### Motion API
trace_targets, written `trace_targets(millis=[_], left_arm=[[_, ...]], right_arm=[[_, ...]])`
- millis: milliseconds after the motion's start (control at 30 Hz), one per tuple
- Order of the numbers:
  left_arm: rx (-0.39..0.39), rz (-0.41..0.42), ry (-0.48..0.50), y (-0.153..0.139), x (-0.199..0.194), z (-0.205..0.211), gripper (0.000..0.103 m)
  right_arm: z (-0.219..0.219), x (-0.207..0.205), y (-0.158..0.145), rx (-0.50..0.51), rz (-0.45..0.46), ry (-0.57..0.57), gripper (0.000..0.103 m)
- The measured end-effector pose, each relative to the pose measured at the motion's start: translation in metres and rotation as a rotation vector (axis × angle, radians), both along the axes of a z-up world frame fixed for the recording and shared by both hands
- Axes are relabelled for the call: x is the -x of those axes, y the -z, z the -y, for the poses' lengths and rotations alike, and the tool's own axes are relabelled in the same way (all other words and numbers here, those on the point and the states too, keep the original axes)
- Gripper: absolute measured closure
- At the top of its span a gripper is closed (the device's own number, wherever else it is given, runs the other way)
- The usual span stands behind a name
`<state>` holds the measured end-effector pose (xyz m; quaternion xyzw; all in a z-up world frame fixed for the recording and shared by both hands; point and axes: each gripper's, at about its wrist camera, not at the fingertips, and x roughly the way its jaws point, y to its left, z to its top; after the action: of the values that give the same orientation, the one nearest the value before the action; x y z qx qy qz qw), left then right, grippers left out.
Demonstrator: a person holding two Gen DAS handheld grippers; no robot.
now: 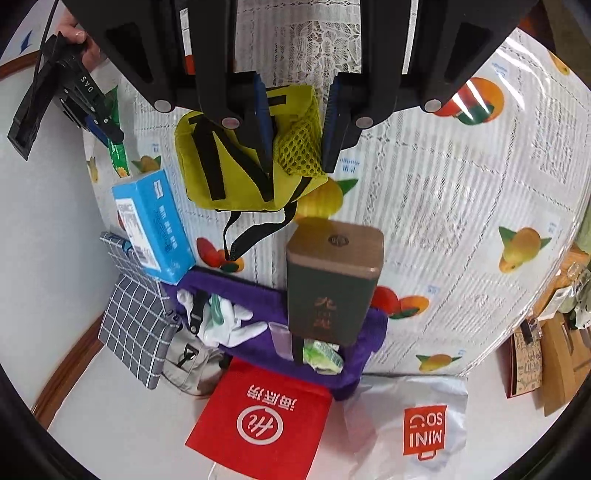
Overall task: Organize soft objects
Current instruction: 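Lift and carry the yellow bag and green packet toward the purple towel with both tools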
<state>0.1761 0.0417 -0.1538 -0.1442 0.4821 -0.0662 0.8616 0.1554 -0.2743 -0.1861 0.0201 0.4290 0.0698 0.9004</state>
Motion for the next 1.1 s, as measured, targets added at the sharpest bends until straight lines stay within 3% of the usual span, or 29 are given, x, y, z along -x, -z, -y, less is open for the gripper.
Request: trace_targets(millis=[500,1100], left_arm=[[0.020,0.047,-0.010,-0.031,-0.015,-0.014,0.079],[0.058,0.075,-0.018,-0.051,-0.049,-0.026,0.079]], right_arm=[[-0.008,-0.017,-0.043,-0.028,0.051,-0.023,0.077],[-0.037,-0.069,-0.097,-0.025,0.143,-0.066,0.077]])
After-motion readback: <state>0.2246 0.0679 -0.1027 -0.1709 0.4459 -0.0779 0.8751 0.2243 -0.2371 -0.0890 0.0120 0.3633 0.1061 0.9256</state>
